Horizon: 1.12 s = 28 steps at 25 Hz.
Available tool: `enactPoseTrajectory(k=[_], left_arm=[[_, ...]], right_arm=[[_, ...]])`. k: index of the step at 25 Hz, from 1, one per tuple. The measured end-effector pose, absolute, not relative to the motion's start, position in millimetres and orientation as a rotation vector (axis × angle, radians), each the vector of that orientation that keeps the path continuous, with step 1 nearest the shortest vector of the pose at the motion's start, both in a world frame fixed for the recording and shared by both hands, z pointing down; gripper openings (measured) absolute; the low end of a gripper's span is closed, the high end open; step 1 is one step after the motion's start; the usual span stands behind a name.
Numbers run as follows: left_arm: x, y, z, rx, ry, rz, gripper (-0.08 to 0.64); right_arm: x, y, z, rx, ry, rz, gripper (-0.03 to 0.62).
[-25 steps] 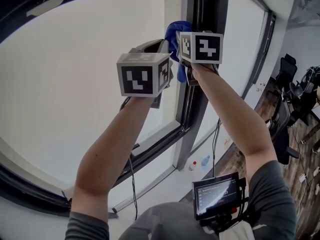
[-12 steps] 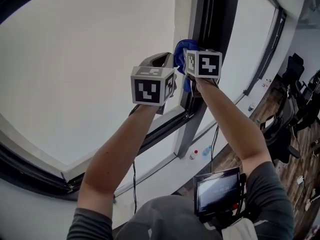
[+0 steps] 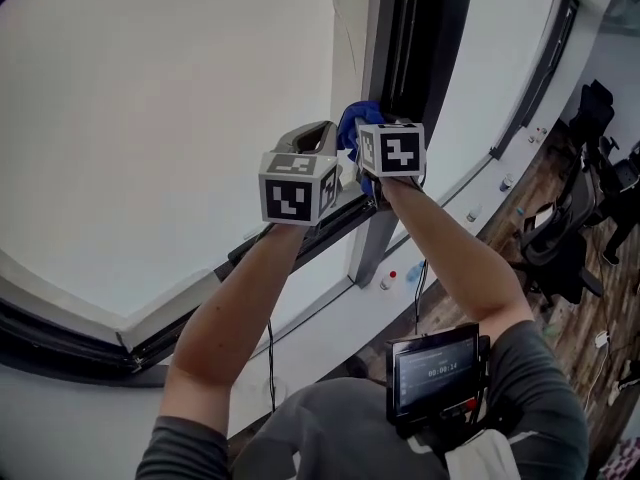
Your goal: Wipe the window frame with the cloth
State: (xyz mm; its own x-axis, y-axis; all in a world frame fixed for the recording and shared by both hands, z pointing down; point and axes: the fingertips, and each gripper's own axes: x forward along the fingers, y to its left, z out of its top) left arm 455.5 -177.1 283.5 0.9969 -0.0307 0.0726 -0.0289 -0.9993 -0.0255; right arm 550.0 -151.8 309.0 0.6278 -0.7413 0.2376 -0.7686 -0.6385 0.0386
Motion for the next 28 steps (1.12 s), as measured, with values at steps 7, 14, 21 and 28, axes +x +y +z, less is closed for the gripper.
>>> enactPoseTrajectory(k=[7,14,21,28], left_arm=[[462.5,-175.6,337.0,-3.151,0.034,-0.198,0.009],[468.5,-178.4,392.8,-3.168,0.055,-0.317,0.009],[461.6,-182.9,451.5,-3.21,0.084,-0.451,0.009],[450.5,-188.0,491.3,-3.216,0.131,-0.542,0.009]], right_arm=[[550.3,-151.3,373.4,2.702,-1.277,0.413,0.132],[552.0,-150.6,443.9,2.656,-1.256,0.545,0.133],[551.0,-150.4,497.3,2.63,-1.229,0.603,0.133],[548.6,-149.7,534.9,2.599,-1.241,0.643,0.132]])
